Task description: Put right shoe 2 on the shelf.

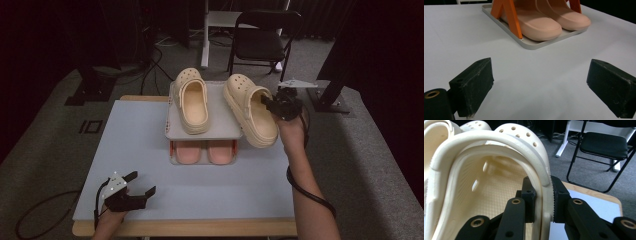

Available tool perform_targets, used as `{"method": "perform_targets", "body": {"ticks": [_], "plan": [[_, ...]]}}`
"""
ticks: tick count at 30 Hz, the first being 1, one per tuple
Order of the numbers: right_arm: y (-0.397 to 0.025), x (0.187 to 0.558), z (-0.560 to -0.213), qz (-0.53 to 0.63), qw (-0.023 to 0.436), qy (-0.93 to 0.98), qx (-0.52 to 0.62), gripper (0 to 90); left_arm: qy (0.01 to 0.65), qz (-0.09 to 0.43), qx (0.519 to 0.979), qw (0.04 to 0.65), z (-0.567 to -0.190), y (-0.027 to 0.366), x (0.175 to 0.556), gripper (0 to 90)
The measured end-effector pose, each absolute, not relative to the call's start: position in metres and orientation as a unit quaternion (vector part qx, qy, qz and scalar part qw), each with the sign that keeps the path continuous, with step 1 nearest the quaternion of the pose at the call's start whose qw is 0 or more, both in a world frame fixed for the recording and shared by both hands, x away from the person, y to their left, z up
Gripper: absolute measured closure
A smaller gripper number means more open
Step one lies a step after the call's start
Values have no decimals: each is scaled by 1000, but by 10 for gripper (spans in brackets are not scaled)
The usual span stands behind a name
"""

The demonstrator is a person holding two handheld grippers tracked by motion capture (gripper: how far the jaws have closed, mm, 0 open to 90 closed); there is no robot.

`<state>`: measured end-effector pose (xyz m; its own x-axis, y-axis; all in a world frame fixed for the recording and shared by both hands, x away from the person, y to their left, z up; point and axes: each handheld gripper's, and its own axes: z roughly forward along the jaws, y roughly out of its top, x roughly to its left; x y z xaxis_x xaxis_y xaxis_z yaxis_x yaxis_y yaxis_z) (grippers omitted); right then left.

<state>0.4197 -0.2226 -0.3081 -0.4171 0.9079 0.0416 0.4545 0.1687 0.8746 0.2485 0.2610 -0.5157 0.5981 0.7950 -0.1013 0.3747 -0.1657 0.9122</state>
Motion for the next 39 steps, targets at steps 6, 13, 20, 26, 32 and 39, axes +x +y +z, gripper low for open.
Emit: {"method": "perform_targets", "body": {"ticks": [6, 13, 20, 26, 32, 39], "plan": [[-210, 426, -307, 437, 259, 720, 474, 762, 397, 205, 736, 508, -516, 262, 248, 68], [-196, 435, -303, 439, 259, 715, 479, 762, 394, 204, 737, 509, -515, 261, 248, 68], [-183, 441, -303, 439, 261, 711, 482, 762, 395, 204, 735, 512, -515, 263, 247, 69], [-174, 448, -304, 438, 260, 709, 487, 762, 393, 204, 735, 513, -515, 263, 247, 68], [-167, 453, -305, 439, 259, 706, 492, 761, 393, 203, 735, 514, -515, 263, 246, 68], [-157, 458, -304, 438, 258, 703, 498, 761, 393, 202, 735, 514, -514, 264, 246, 68]]}}
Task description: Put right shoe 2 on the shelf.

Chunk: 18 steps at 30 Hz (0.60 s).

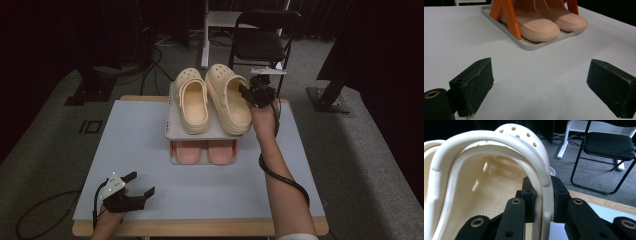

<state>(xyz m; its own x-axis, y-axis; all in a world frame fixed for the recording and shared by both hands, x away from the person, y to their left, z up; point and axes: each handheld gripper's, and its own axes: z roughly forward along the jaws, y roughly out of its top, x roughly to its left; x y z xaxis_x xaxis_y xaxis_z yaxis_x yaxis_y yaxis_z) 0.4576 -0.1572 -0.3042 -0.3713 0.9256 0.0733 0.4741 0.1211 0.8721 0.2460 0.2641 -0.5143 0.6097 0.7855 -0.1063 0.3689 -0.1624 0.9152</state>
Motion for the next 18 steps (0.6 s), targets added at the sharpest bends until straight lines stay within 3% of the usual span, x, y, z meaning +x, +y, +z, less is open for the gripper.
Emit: {"method": "perform_targets", "body": {"ticks": [18], "plan": [[-137, 465, -317, 425, 253, 696, 520, 749, 388, 201, 738, 514, -515, 263, 246, 68]]}}
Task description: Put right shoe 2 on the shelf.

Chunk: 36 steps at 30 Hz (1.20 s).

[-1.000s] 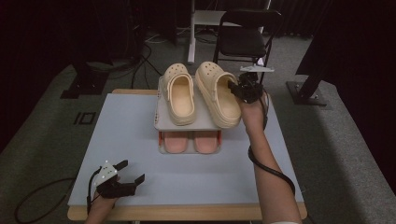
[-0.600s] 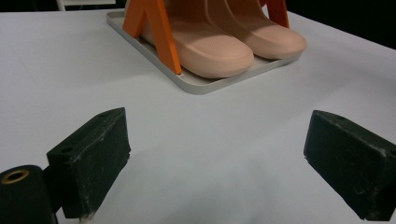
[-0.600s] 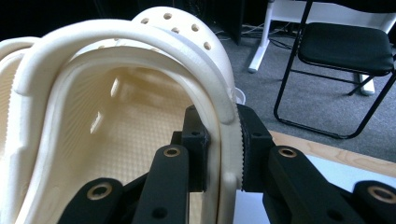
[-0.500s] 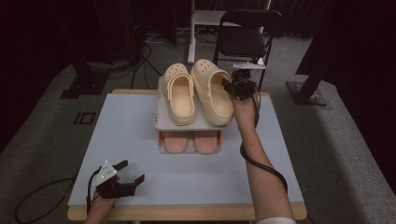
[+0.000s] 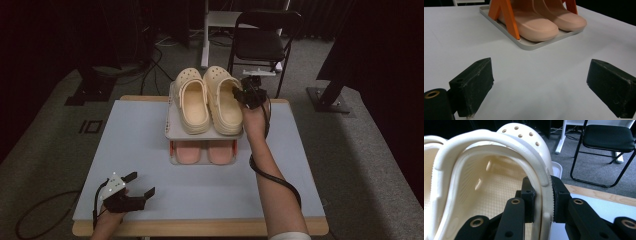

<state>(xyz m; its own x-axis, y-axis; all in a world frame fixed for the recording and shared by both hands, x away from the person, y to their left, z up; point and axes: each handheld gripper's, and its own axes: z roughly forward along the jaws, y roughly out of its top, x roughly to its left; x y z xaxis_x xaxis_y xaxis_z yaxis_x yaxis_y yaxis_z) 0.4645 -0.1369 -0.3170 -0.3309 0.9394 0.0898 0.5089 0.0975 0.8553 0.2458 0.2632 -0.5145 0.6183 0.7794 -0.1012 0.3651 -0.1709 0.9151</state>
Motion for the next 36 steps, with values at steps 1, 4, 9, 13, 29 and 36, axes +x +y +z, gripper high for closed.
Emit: {"method": "perform_targets", "body": {"ticks": [1, 4, 9, 13, 29, 36], "plan": [[-137, 465, -318, 428, 249, 696, 520, 745, 388, 201, 738, 514, -515, 263, 246, 68], [-140, 465, -320, 442, 236, 687, 526, 703, 389, 200, 738, 514, -515, 263, 246, 68], [-138, 464, -323, 450, 226, 693, 516, 571, 387, 200, 740, 512, -515, 262, 246, 68], [-142, 465, -322, 457, 214, 691, 517, 478, 387, 200, 741, 511, -516, 262, 246, 68], [-159, 450, -325, 495, 194, 710, 462, 225, 388, 199, 743, 508, -517, 261, 248, 69], [-167, 439, -324, 506, 195, 710, 449, 211, 388, 200, 742, 509, -517, 260, 248, 68]]}}
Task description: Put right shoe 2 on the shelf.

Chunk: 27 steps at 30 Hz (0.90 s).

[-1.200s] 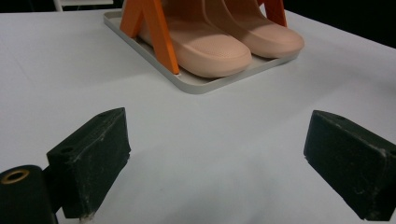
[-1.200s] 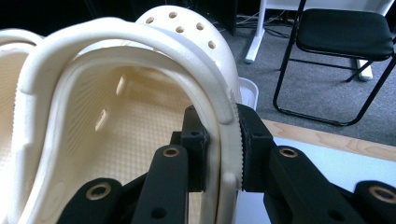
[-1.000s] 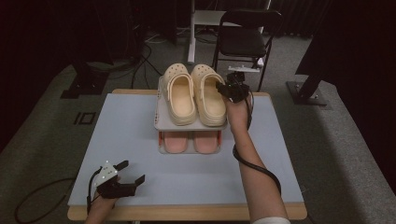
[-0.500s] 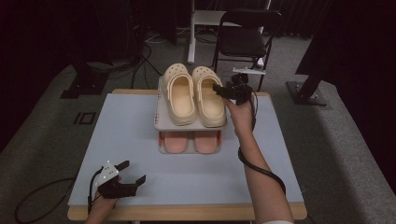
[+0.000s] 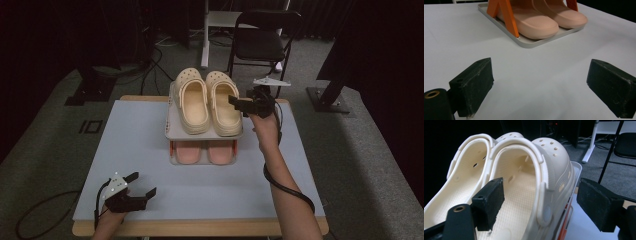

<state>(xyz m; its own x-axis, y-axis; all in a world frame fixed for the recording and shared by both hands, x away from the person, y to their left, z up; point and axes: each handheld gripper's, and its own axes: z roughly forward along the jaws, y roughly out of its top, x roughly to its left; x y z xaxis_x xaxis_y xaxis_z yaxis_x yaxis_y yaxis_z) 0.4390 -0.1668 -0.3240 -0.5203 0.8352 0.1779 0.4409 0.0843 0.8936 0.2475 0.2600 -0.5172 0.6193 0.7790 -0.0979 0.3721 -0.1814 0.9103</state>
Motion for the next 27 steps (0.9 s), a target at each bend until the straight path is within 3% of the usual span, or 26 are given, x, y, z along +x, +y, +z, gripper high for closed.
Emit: {"method": "perform_targets", "body": {"ticks": [27], "plan": [[-224, 387, -356, 519, 203, 701, 445, 208, 388, 203, 743, 507, -518, 259, 248, 68]]}}
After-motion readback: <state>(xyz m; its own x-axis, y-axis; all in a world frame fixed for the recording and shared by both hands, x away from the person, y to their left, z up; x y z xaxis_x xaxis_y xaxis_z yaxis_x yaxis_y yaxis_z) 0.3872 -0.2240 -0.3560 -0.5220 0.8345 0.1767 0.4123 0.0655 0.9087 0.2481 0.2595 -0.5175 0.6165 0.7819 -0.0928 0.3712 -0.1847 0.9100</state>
